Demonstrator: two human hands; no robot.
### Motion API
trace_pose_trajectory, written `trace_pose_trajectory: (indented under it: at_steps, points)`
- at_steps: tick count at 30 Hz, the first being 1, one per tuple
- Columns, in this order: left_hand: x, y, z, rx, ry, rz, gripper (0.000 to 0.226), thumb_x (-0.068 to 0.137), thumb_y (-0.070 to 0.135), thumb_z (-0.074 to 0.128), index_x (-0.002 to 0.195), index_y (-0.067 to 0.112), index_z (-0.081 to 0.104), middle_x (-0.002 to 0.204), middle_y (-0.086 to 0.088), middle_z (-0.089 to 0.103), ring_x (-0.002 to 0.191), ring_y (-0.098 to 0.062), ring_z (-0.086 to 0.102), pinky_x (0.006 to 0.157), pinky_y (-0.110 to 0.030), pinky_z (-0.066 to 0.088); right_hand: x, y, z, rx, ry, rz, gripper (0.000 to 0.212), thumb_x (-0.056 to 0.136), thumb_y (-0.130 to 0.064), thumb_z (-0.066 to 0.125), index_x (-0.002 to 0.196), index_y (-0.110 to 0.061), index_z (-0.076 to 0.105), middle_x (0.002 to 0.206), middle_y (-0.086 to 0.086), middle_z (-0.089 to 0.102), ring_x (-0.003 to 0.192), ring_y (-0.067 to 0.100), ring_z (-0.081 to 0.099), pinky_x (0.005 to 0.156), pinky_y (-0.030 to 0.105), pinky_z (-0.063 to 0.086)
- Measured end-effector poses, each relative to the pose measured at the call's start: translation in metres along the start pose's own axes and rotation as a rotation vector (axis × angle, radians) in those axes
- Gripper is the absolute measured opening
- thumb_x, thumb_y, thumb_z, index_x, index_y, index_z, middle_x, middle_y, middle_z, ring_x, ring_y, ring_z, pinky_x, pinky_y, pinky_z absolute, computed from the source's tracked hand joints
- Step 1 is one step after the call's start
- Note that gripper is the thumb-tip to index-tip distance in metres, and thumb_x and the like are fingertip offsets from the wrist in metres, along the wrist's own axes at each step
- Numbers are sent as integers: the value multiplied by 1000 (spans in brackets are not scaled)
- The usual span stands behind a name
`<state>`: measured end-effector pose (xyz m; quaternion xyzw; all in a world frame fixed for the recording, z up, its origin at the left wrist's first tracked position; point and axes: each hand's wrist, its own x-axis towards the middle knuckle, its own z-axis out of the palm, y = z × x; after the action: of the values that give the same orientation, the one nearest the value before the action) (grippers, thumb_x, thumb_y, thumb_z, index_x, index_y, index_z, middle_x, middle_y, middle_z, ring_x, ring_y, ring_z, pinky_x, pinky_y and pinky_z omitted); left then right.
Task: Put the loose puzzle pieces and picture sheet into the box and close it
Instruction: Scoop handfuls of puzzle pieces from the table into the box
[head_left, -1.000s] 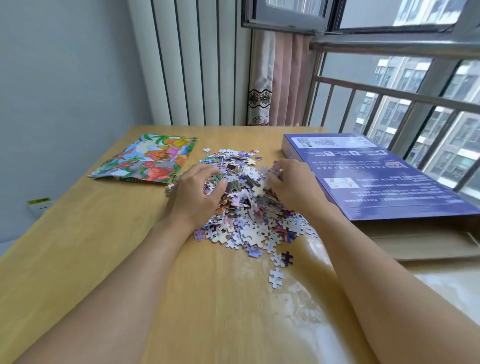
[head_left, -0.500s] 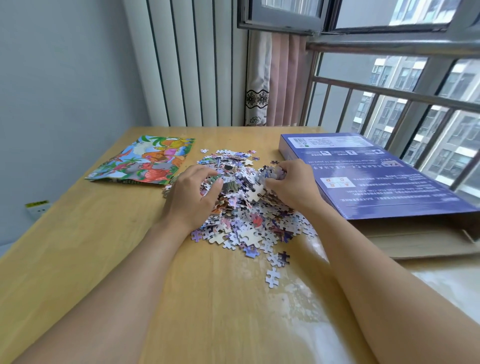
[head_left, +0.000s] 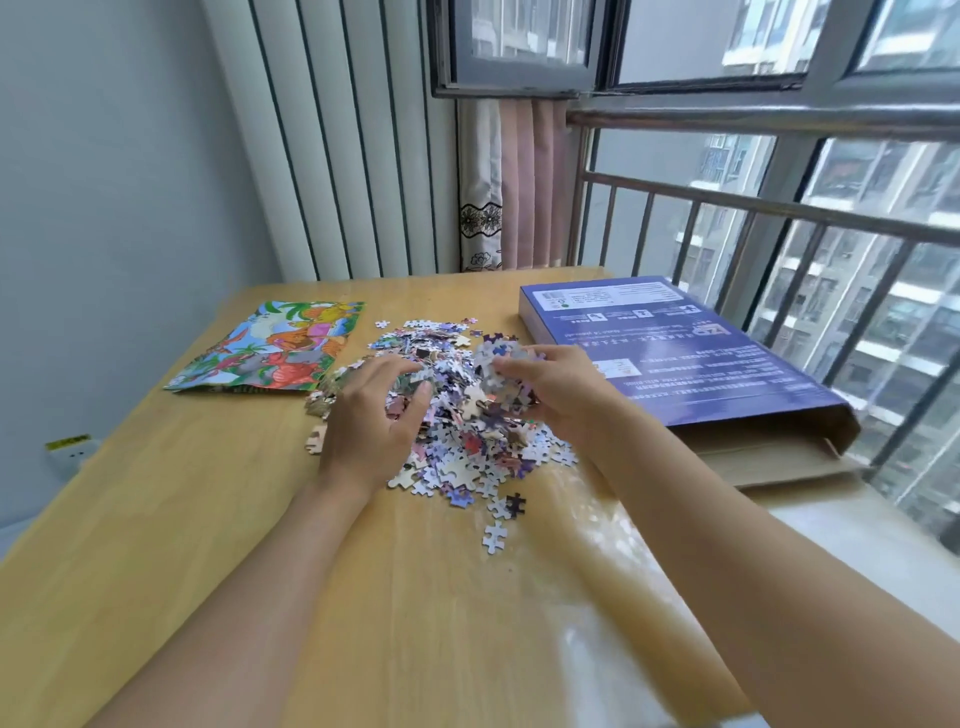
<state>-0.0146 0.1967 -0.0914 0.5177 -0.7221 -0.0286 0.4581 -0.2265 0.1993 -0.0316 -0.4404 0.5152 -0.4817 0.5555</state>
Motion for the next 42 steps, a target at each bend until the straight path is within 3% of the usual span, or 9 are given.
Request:
trace_pose_trajectory:
  at_steps: [7, 12, 18, 24, 28, 30, 32, 37, 42]
  points:
    - [4, 54, 14, -24, -124, 123, 34, 84, 36, 66, 115, 21, 67, 117, 5, 65, 112, -13, 58, 94, -29, 47, -36, -19, -39, 115, -31, 30, 16, 89, -2, 72, 99, 8, 65, 96, 26, 71, 84, 32, 73, 74, 49, 63]
    - [3, 106, 56, 17, -426, 192, 61, 74, 56, 67, 128, 28, 55, 129, 9, 53, 121, -13, 50, 99, -34, 45, -67, -21, -103, 83, -14, 55, 22, 88, -2, 72, 106, 9, 66, 97, 23, 74, 89, 33, 74, 72, 45, 62]
    - [0, 159, 101, 16, -437, 148, 74, 70, 66, 61, 130, 24, 59, 127, 9, 53, 119, -16, 50, 97, -36, 47, -82, -18, -157, 98, 103, 52, 27, 87, 1, 73, 111, 11, 65, 104, 27, 71, 92, 35, 72, 75, 49, 62]
    - [6, 177, 116, 184, -352, 75, 26, 81, 30, 66, 104, 20, 70, 104, -1, 67, 99, -27, 61, 80, -38, 53, -83, -17, -177, 91, 96, 25, 26, 88, 1, 71, 111, 9, 65, 106, 24, 71, 92, 32, 71, 76, 48, 63]
    - [25, 182, 104, 190, -340, 120, 21, 87, 35, 70, 96, 16, 75, 93, -7, 72, 89, -33, 64, 77, -39, 54, -84, -22, -179, 82, 24, -75, 27, 86, -2, 72, 111, 7, 66, 110, 24, 72, 97, 34, 73, 82, 47, 61]
    - [44, 184, 90, 180, -321, 148, 21, 88, 34, 71, 93, 14, 77, 88, -7, 73, 85, -31, 64, 75, -37, 52, -83, -30, -180, -44, -14, -206, 35, 81, -12, 76, 112, 3, 69, 109, 24, 73, 101, 38, 71, 88, 49, 59]
    - [63, 187, 75, 163, -317, 142, 19, 87, 33, 73, 91, 15, 79, 86, -3, 73, 84, -25, 63, 74, -32, 48, -80, -42, -180, -338, 0, -376, 30, 81, -24, 79, 107, -9, 73, 92, 15, 74, 81, 34, 70, 76, 42, 57]
    - [87, 192, 49, 92, -335, 83, 9, 84, 31, 77, 86, 23, 81, 85, 3, 74, 86, -18, 65, 83, -33, 53, -70, -79, -169, -1129, 72, -710, 30, 91, -25, 73, 119, -15, 70, 80, -5, 68, 62, -4, 57, 61, 11, 43]
    - [96, 200, 34, 119, -350, 103, 10, 87, 29, 74, 92, 24, 81, 88, 2, 75, 91, -19, 62, 85, -27, 47, -63, -98, -161, -1603, -86, -857, 19, 99, -23, 61, 115, -14, 65, 102, 5, 71, 85, 25, 66, 76, 41, 55]
